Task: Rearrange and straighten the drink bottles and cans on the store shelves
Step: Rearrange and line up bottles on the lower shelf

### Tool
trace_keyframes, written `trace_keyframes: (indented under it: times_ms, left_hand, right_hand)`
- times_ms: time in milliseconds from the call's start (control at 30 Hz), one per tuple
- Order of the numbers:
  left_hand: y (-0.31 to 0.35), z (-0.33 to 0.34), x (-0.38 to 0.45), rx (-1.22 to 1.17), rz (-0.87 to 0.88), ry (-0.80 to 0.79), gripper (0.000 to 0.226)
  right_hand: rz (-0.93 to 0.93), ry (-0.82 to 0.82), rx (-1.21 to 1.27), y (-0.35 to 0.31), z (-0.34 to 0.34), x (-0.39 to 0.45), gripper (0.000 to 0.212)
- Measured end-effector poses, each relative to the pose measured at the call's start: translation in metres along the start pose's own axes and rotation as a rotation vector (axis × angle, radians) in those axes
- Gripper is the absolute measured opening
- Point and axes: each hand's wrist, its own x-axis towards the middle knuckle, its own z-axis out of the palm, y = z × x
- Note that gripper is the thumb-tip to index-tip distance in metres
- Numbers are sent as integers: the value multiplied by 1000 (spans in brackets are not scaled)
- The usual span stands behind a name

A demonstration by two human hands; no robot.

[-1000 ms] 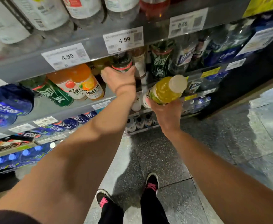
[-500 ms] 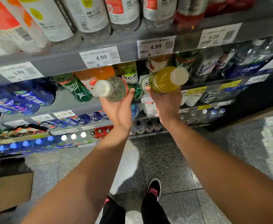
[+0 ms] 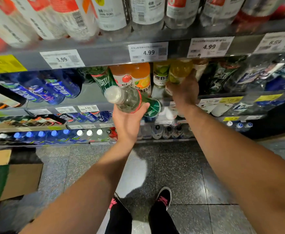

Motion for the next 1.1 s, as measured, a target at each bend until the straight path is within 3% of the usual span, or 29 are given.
trace_keyframes:
  times_ms: [200,300,400,500,700,867,1000,1100]
  left_hand:
    - [1,-25,9,-20,-4,148,68]
    - [3,-41,19,-28,-3,222,73]
    - [7,-58,33,-46,9,350,78]
    - [11,-73,51,-65,6,439,82]
    - [11,-100,80,-33,31,428,70]
    - [25,-112,109,80,-2,443,83]
    - [24,-114,128,208,-57,339,91]
    - [20,-116,140,353,15,268,81]
  right_hand:
    - [-23,4,9,2,10,-5,80]
    - [2,96,43,11,14,-22,82]
    - [-18,154,-10,11,18,-55,68]
    - [-59,89,91,7,30,-91,51]
    - [-108,-26,151,-35,63,-110,41]
    - [-138,-15,188,-62,85,-118,37]
    - [-79,-86,211,-79,109,-125,33]
    - [-87,-64,201,-85,126,-128,38]
